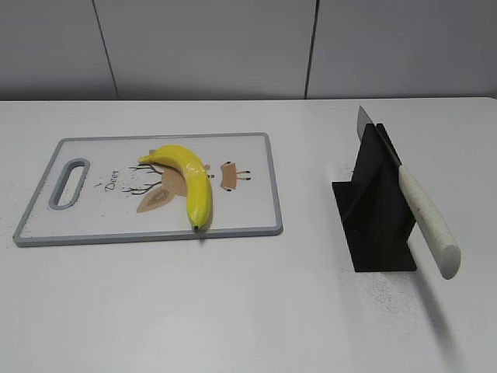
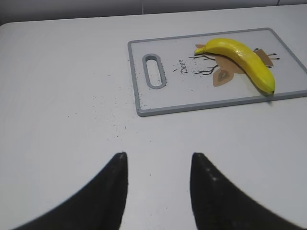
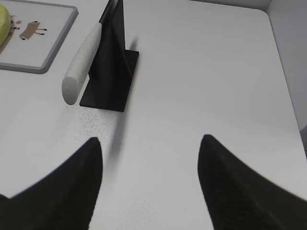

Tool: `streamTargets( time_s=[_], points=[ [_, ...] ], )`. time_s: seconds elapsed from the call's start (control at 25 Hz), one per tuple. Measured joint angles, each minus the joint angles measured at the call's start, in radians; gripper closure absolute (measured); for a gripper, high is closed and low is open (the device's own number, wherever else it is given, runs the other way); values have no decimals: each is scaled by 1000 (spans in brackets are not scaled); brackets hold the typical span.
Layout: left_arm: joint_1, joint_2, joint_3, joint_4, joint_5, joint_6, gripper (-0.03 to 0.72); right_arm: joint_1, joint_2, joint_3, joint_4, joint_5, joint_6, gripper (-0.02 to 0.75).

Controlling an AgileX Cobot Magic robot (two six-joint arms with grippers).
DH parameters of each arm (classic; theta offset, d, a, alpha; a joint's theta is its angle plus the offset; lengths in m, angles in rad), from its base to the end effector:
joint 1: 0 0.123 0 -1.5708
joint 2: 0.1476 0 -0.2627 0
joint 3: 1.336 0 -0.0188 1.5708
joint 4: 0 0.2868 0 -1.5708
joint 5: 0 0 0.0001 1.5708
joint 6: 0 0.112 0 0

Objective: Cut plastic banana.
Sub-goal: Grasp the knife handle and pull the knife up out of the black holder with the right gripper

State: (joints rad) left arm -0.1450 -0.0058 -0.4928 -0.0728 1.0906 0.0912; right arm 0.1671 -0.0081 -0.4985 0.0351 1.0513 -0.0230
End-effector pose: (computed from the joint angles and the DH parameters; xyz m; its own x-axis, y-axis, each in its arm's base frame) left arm 0.0646 -0.0167 0.2803 -0.4653 0.1259 -0.8761 0.2272 0.9737 0.0193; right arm 0.0659 0.0146 0.2861 -0.4342 -0.0789 -0.8973 -0.1956 0.9806 0.0084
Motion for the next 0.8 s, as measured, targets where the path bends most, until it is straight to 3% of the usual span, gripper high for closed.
streamTargets(
  time_s=[0.16,0.4,0.8],
  points=[
    [0,0,0,0,0,0,260,0,0,0,0,0,0,232],
    [0,0,0,1,0,0,125,0,0,0,0,0,0,232],
    [0,0,0,2,0,0,107,0,8,0,-1,-1,0,232]
  ],
)
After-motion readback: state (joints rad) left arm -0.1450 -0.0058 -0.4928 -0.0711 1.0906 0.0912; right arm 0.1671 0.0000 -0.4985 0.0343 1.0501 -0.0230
